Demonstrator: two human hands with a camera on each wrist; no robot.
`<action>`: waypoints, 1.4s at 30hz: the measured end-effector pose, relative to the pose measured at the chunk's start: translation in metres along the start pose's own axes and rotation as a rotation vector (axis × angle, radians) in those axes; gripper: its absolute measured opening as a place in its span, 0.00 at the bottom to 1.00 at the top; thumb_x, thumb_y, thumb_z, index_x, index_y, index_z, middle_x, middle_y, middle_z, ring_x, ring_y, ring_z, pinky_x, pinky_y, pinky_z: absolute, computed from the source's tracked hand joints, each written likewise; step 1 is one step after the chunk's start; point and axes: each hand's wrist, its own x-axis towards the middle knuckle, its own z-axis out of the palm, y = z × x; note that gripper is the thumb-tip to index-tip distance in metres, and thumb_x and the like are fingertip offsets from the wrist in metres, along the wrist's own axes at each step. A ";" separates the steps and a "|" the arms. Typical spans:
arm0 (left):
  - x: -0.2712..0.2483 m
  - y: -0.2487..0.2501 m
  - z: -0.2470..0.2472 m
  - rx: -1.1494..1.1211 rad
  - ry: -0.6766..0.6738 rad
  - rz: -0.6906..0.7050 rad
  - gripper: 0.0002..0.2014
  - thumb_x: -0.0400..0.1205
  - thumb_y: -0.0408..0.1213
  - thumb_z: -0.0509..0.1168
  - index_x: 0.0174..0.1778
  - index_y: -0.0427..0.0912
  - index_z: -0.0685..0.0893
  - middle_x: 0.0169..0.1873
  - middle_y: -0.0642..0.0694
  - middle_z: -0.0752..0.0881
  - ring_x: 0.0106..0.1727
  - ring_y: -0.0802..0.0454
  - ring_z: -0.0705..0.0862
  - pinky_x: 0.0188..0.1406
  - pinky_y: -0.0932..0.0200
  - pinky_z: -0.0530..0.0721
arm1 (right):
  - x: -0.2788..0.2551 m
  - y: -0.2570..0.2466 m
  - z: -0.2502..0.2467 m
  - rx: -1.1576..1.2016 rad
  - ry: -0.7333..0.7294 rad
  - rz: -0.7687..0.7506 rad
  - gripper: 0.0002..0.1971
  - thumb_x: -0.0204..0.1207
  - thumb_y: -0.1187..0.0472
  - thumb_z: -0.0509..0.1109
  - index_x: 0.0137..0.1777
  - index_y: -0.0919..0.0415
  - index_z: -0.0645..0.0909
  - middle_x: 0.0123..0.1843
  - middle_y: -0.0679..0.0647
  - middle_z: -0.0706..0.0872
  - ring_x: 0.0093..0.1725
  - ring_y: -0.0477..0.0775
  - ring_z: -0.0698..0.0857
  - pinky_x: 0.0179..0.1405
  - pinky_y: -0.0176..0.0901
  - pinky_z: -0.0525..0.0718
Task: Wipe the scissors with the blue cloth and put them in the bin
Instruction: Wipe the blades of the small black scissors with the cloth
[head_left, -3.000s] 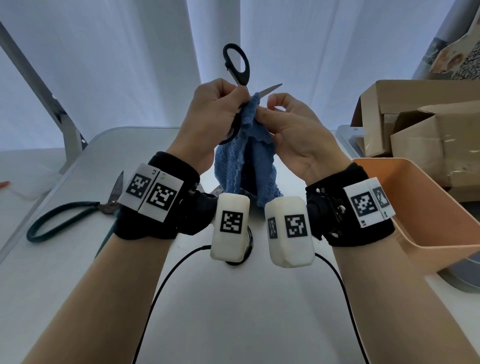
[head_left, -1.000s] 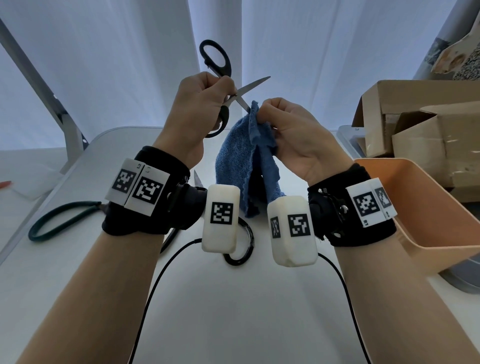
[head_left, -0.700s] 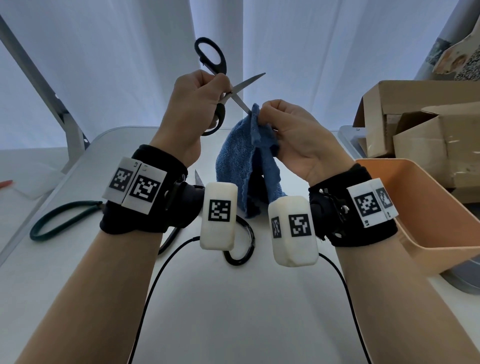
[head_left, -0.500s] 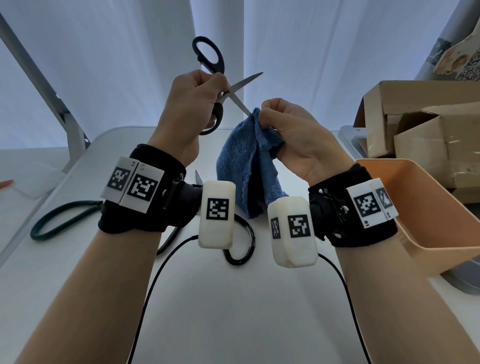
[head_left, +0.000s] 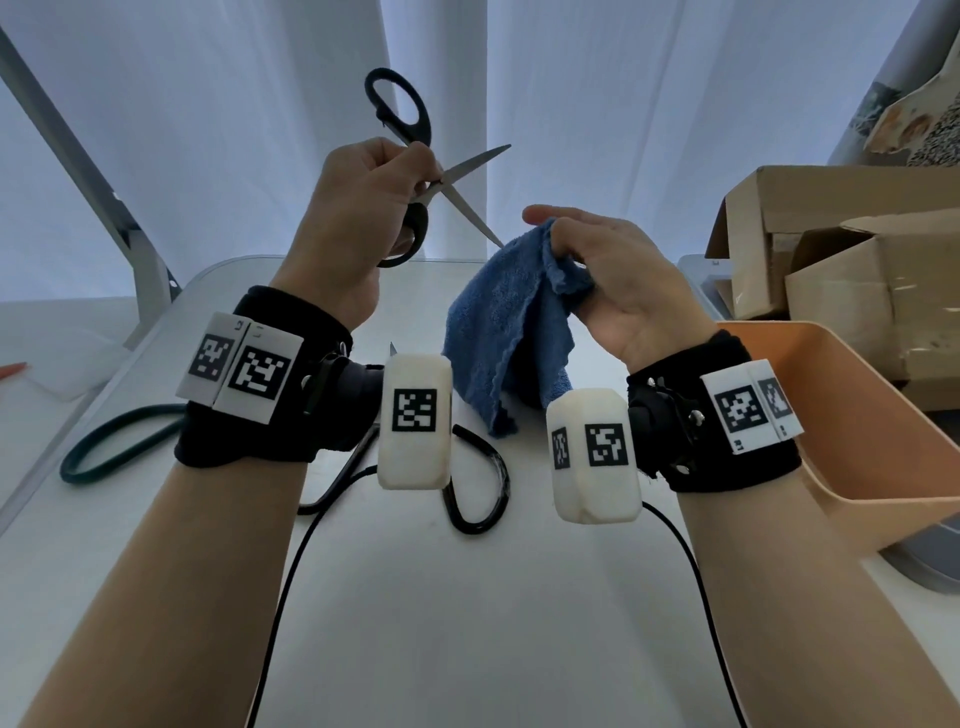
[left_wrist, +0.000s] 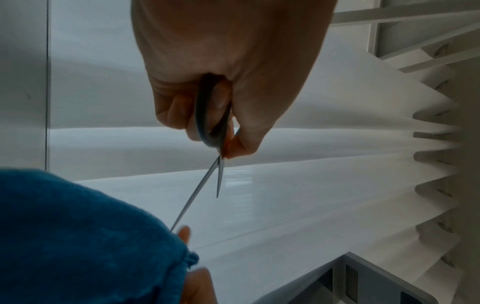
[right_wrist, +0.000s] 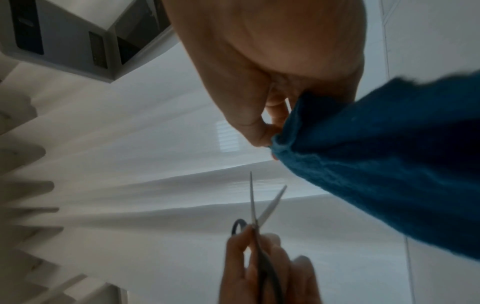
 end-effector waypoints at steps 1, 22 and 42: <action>0.001 0.000 -0.002 0.011 0.000 -0.003 0.12 0.82 0.34 0.66 0.32 0.44 0.78 0.27 0.50 0.67 0.22 0.57 0.62 0.23 0.67 0.63 | 0.000 -0.001 -0.002 0.044 0.004 -0.005 0.15 0.80 0.73 0.59 0.49 0.61 0.88 0.40 0.54 0.86 0.41 0.52 0.83 0.42 0.43 0.87; -0.005 -0.007 0.015 0.055 -0.157 0.011 0.10 0.85 0.31 0.62 0.38 0.40 0.77 0.29 0.45 0.70 0.21 0.59 0.64 0.20 0.68 0.64 | -0.002 0.009 0.013 0.165 -0.154 0.079 0.09 0.78 0.62 0.73 0.40 0.58 0.75 0.33 0.52 0.81 0.29 0.47 0.80 0.32 0.36 0.76; -0.008 -0.009 0.025 0.071 -0.166 0.019 0.06 0.85 0.34 0.66 0.43 0.38 0.80 0.31 0.48 0.77 0.31 0.55 0.73 0.30 0.64 0.73 | 0.002 0.007 0.010 0.173 -0.168 0.059 0.12 0.77 0.70 0.72 0.40 0.57 0.73 0.38 0.54 0.82 0.35 0.50 0.81 0.34 0.37 0.80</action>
